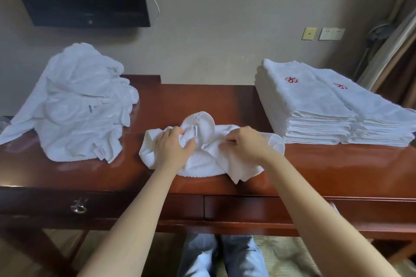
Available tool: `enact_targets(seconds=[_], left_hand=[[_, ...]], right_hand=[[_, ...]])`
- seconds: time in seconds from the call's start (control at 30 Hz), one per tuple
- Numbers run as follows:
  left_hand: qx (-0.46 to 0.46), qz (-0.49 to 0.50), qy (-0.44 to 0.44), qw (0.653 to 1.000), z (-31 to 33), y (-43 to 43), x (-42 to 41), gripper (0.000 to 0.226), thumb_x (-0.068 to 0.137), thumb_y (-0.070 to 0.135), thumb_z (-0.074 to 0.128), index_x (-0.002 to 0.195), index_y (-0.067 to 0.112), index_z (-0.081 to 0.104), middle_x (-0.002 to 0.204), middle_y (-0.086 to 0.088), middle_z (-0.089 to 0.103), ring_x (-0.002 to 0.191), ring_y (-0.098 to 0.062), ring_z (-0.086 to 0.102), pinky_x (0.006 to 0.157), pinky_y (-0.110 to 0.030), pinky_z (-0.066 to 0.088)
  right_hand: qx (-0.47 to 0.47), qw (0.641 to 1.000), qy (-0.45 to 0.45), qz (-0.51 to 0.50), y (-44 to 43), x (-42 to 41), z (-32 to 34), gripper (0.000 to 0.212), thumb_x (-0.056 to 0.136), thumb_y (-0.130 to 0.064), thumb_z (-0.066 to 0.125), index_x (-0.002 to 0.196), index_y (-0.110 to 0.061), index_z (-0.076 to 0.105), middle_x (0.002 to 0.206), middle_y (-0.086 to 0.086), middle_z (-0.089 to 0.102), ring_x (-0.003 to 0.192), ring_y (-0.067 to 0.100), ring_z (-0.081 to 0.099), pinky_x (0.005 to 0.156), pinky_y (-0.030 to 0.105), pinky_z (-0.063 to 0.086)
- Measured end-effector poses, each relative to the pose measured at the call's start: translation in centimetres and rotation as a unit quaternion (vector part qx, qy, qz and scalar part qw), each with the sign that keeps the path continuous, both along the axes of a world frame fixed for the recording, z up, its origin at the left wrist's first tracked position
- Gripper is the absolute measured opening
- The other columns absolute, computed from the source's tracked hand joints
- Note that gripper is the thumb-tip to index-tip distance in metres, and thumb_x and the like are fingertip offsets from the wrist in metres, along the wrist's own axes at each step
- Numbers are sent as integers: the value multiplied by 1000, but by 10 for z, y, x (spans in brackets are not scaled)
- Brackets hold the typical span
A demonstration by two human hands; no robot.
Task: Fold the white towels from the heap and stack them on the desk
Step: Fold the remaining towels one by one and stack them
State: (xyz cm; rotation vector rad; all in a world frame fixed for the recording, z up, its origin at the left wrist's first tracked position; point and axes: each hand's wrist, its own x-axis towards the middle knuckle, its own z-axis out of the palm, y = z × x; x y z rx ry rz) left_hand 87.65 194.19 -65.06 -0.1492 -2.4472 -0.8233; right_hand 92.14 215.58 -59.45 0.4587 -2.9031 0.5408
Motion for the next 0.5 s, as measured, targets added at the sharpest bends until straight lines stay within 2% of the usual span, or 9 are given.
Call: enact_targets(seconds=[0.07, 0.17, 0.23, 0.3, 0.4, 0.47, 0.5], left_hand=[[41, 3, -3, 999, 1, -1, 1, 29, 88, 39, 57, 80, 11, 59, 72, 2, 56, 72, -19, 52, 66, -33, 39], [70, 8, 12, 997, 1, -2, 2, 36, 92, 37, 54, 69, 10, 54, 64, -1, 52, 66, -20, 51, 61, -39, 42], [56, 6, 2, 998, 0, -1, 2, 33, 92, 38, 53, 76, 10, 57, 70, -1, 56, 71, -20, 53, 63, -37, 43], [38, 8, -17, 999, 0, 0, 0, 29, 89, 37, 55, 84, 9, 60, 79, -2, 58, 77, -20, 54, 67, -36, 43], [20, 17, -27, 999, 0, 0, -2, 27, 84, 34, 59, 89, 8, 61, 83, -3, 59, 80, -22, 54, 70, -36, 42], [17, 15, -30, 999, 0, 0, -1, 27, 83, 35, 60, 88, 9, 61, 83, -2, 59, 81, -23, 54, 72, -38, 44], [14, 12, -26, 999, -1, 0, -2, 26, 83, 35, 61, 88, 10, 60, 82, -2, 59, 81, -22, 55, 73, -38, 44]], right_hand=[[-27, 999, 34, 11, 6, -10, 19, 42, 80, -8, 53, 49, -23, 30, 51, -6, 29, 54, 15, 24, 54, 32, 25], [-60, 984, 133, -103, 9, -45, 49, 38, 88, -26, 55, 53, -17, 47, 54, -2, 41, 55, 21, 38, 51, 31, 30], [-11, 969, 176, -175, 10, -71, 66, 31, 90, -31, 52, 67, -13, 59, 72, 3, 52, 66, 26, 47, 52, 29, 30], [53, 966, 151, -203, 10, -91, 75, 28, 92, -30, 48, 85, -9, 65, 90, 9, 60, 78, 31, 55, 57, 28, 30], [141, 963, 92, -212, 6, -103, 68, 29, 94, -28, 45, 109, -9, 61, 109, 11, 61, 93, 33, 61, 64, 30, 36], [145, 963, 113, -199, -4, -98, 58, 30, 93, -22, 47, 119, -10, 54, 115, 11, 56, 100, 33, 58, 67, 32, 35], [132, 961, 157, -184, -10, -92, 51, 29, 91, -19, 49, 118, -10, 54, 113, 10, 56, 99, 33, 56, 67, 33, 33]])
